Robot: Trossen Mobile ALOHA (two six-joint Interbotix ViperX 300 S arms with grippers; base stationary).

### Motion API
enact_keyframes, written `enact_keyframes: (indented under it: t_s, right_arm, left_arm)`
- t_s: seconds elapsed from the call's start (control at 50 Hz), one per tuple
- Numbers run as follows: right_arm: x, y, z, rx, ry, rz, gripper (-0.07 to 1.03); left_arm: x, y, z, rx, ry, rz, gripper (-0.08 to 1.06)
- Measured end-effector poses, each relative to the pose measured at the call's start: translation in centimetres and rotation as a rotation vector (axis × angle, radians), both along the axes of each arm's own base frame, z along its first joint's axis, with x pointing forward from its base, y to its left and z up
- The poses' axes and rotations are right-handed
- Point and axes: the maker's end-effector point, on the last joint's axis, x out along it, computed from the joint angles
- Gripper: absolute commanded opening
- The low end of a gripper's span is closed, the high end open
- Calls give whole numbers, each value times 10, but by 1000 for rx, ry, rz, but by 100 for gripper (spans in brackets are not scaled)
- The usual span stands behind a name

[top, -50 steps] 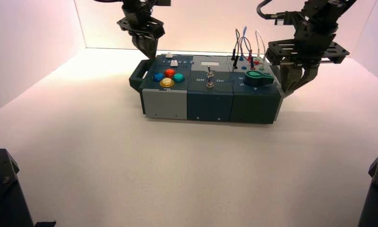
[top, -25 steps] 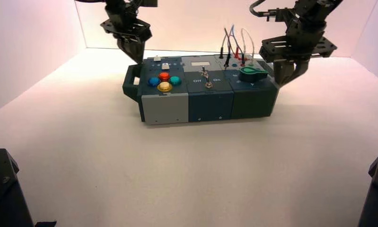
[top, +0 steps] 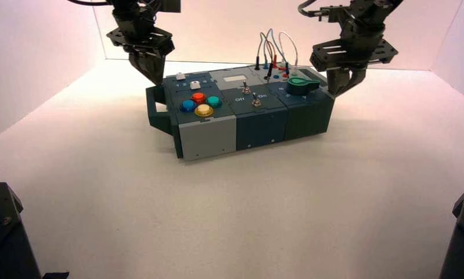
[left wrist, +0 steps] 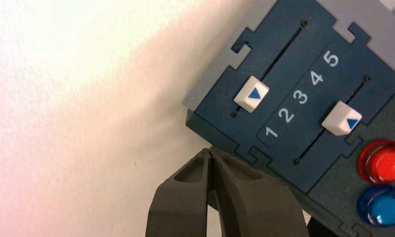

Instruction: Rotate the box counterclockwise.

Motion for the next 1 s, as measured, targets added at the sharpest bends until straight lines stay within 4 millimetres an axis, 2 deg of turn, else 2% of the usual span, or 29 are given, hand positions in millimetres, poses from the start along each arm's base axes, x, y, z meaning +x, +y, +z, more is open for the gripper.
enact_keyframes:
  t_s: [0.48, 0.7, 1.0]
  right_arm:
    - [48, 11, -2, 20, -85, 3, -2]
    - [61, 15, -3, 25, -101, 2, -2]
    - [77, 18, -3, 28, -121, 3, -2]
  left_arm:
    - [-40, 12, 4, 4, 50, 45, -3]
    - [-50, 12, 4, 7, 61, 43, -3]
    - [-53, 9, 4, 5, 66, 56, -3]
